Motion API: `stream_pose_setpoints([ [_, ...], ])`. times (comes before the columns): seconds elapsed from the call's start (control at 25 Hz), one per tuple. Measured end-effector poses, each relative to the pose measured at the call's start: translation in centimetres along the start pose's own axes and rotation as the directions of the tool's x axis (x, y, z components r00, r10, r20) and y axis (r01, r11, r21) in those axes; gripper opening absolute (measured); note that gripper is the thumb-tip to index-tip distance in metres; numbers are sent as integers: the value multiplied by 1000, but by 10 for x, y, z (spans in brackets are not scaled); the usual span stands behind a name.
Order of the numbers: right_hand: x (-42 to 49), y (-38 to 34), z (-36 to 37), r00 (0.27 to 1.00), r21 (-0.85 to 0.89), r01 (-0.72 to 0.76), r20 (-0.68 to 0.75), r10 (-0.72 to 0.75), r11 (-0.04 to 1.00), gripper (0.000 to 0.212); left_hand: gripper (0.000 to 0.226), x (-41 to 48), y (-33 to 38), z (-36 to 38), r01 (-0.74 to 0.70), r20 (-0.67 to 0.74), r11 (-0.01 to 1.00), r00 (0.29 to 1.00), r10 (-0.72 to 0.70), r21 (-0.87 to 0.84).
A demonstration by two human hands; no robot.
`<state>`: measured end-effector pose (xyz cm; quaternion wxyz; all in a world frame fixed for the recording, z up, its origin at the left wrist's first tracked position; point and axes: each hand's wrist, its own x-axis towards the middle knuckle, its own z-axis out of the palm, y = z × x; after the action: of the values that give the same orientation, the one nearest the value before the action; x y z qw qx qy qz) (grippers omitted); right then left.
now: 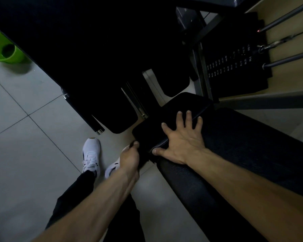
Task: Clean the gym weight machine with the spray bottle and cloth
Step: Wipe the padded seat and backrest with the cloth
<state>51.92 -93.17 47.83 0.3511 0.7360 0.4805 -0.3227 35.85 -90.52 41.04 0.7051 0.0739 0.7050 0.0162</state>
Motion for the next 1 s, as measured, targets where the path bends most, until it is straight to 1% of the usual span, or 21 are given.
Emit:
stream_pose_setpoints([
  [0.08,1,0,2,1000,4,-2,-9,2,1000,110,24,24,15,14,42,-45,995,998,-46,-89],
  [0.12,1,0,2,1000,4,-3,-17,3,1000,110,28,36,16,18,49,-59,994,997,-54,-98],
  [0.16,1,0,2,1000,4,-1,-25,2,1000,110,30,34,12,20,46,-98,995,994,-54,-83],
  [0.24,1,0,3,999,13,0,-44,0,1000,111,22,-5,-1,12,36,-114,998,993,-41,-45],
  [0.32,2,0,1,999,9,8,-47,-7,1000,112,14,-41,-8,6,39,-50,997,998,-42,-62],
  [0.4,0,-1,0,999,15,7,-47,-7,1000,111,20,-34,-7,11,59,-64,994,996,-65,-88],
  [0.48,1,0,1,999,25,3,-54,-2,1000,111,29,-15,5,22,115,-92,975,987,-134,-189],
  [0.52,1,0,0,999,28,3,-42,-2,1000,111,29,-11,7,26,120,-97,972,985,-142,-202],
  [0.6,-1,-1,-2,1000,15,14,-26,-14,1000,108,23,-41,0,24,122,-72,982,988,-134,-143],
  [0.64,-4,0,-5,999,29,26,-23,-25,999,103,19,-61,-2,18,135,-41,985,989,-140,-108],
  [0.68,-8,2,-10,999,87,45,-26,-43,995,91,16,-80,0,10,139,-3,986,990,-140,-87],
  [0.72,-14,4,-16,995,226,87,-63,-75,970,73,17,-87,1,2,132,43,988,991,-128,-81],
  [0.76,-19,5,-19,987,427,155,-108,-120,891,55,21,-89,6,-3,108,68,990,992,-102,-93],
  [0.8,-26,2,-23,975,625,223,-139,-174,748,45,26,-90,14,-4,94,90,987,992,-83,-129],
  [0.84,-36,-8,-27,957,750,278,-161,-243,600,41,28,-93,25,-5,93,115,976,991,-72,-194],
  [0.88,-45,-21,-27,931,818,318,-173,-322,479,42,31,-98,36,-5,108,136,957,988,-73,-270],
  [0.92,-51,-33,-24,918,858,325,-184,-352,399,44,35,-101,43,-5,132,147,941,985,-89,-312],
  [0.96,-53,-44,-21,919,875,332,-216,-328,352,45,39,-102,46,-4,139,141,942,985,-99,-305],
  [1.0,-48,-49,-16,913,833,389,-291,-285,393,42,42,-103,47,-5,129,136,953,986,-94,-274],
])
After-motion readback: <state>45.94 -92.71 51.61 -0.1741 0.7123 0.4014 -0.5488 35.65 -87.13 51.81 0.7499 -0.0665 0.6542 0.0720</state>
